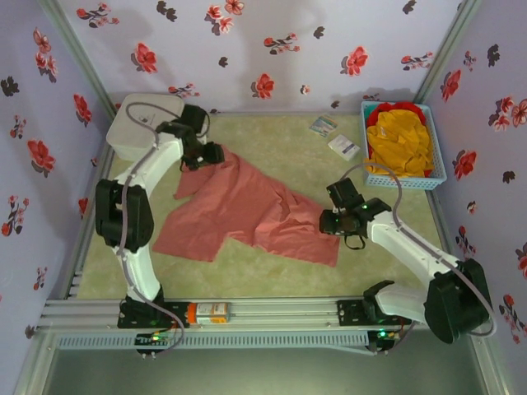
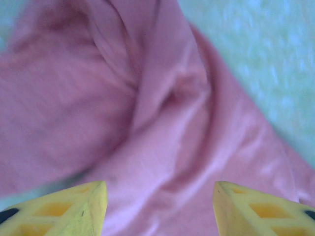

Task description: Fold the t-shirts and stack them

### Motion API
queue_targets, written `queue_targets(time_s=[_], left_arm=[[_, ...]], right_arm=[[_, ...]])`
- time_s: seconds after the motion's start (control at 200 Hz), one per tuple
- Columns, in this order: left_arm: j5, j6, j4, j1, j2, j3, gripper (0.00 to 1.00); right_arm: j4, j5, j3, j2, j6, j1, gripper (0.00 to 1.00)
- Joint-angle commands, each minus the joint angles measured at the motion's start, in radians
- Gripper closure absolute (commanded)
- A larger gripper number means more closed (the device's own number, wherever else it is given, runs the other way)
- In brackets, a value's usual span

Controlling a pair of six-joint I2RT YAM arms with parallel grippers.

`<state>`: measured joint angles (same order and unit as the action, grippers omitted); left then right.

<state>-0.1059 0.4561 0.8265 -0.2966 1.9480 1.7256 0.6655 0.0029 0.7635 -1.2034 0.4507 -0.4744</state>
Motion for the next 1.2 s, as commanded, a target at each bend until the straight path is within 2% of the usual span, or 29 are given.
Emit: queue_targets(time_s=[0.0,0.025,0.08,0.19,0.395,0.465,0.57,0.64,0.7,0.77,0.815,0.85,0.955,1.085,1.15,1.195], left_arm=[[-0.016,-0.072,0.099,-0.003,0.149,0.137,0.40],[-0.024,-0.074,0.118,-0.003,0.180,0.173,0.39],[-0.032,-0.090,0.144,-0.010,0.244,0.256,0.39],[-0.023,-0.121,0.177,-0.020,0.343,0.383,0.38],[0.018,-0.136,0.226,-0.021,0.496,0.552,0.36],[0.020,-0.139,0.188,-0.020,0.513,0.561,0.36],[0.020,-0.134,0.167,-0.020,0.541,0.596,0.38],[0.020,-0.127,0.164,-0.019,0.556,0.617,0.43],[0.027,-0.121,0.165,-0.020,0.568,0.635,0.57],[0.049,-0.121,0.177,-0.020,0.581,0.662,0.78],[0.050,-0.130,0.173,-0.018,0.583,0.672,0.86],[0.049,-0.135,0.169,-0.016,0.581,0.680,0.91],[0.045,-0.148,0.168,-0.015,0.570,0.718,1.00],[0.013,-0.164,0.208,-0.016,0.503,0.748,1.00],[0.015,-0.181,0.226,-0.022,0.420,0.703,1.00],[0.028,-0.188,0.206,-0.027,0.326,0.603,1.00]], right_arm=[[0.034,0.007,0.052,-0.048,-0.002,-0.003,0.46],[0.041,0.010,0.062,-0.058,-0.004,-0.001,0.39],[0.049,0.012,0.083,-0.076,-0.019,-0.001,0.31],[0.060,0.033,0.125,-0.120,-0.039,0.003,0.24],[0.027,0.032,0.159,-0.196,-0.054,0.020,0.25],[0.011,0.030,0.160,-0.217,-0.055,0.027,0.28],[-0.005,0.023,0.163,-0.241,-0.057,0.037,0.36],[-0.013,0.024,0.167,-0.254,-0.060,0.040,0.43],[-0.024,0.034,0.174,-0.264,-0.067,0.042,0.54],[-0.030,0.061,0.188,-0.279,-0.067,0.051,0.76],[-0.029,0.073,0.208,-0.288,-0.068,0.056,0.89],[-0.026,0.084,0.227,-0.292,-0.069,0.060,0.95],[-0.010,0.126,0.288,-0.293,-0.076,0.062,1.00],[0.021,0.169,0.352,-0.252,-0.100,0.062,1.00],[0.023,0.177,0.348,-0.202,-0.105,0.062,1.00],[0.023,0.172,0.334,-0.161,-0.105,0.059,1.00]])
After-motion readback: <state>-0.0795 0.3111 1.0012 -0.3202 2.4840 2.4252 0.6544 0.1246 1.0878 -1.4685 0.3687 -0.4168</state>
